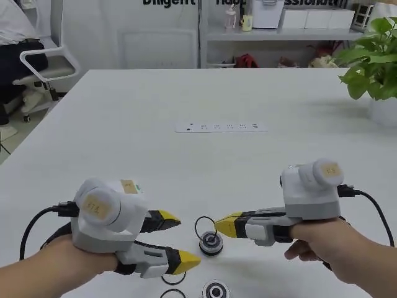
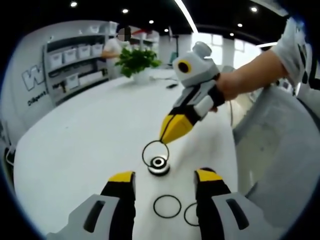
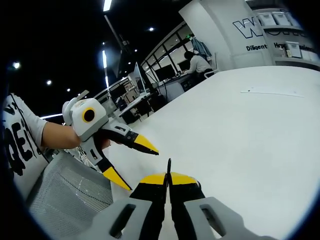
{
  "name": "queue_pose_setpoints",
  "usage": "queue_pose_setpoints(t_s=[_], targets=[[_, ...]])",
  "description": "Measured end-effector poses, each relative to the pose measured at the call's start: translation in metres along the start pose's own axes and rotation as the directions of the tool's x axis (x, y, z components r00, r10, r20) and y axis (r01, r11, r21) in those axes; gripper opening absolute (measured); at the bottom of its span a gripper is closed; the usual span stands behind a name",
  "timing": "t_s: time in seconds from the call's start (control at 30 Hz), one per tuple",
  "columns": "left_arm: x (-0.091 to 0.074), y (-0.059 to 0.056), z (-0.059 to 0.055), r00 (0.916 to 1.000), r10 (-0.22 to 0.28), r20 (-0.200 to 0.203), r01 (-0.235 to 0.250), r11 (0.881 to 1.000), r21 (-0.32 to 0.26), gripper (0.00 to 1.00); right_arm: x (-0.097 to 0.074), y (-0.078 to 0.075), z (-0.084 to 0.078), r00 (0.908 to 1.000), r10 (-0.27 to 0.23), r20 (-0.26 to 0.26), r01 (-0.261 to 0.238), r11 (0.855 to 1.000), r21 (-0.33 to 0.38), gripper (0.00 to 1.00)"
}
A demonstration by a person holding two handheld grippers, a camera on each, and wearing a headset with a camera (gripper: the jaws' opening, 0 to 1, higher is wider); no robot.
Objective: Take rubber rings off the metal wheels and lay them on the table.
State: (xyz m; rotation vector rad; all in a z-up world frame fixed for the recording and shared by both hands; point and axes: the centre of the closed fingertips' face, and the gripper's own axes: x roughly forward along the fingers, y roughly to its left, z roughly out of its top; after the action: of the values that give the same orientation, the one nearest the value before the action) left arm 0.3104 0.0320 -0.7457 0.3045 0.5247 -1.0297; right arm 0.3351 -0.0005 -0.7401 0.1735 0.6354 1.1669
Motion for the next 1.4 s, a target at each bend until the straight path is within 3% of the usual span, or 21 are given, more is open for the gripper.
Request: queue_pose_setpoints(t_s=[1.4], targets=[[-0.045,0.014,-0.029,0.997,0.077,0.001,-0.077,0.996,-0.054,0.53,0.013,0.022,0.005,0.9987,0.041,-0.028,-0.042,0.999,-0.023,0.0]])
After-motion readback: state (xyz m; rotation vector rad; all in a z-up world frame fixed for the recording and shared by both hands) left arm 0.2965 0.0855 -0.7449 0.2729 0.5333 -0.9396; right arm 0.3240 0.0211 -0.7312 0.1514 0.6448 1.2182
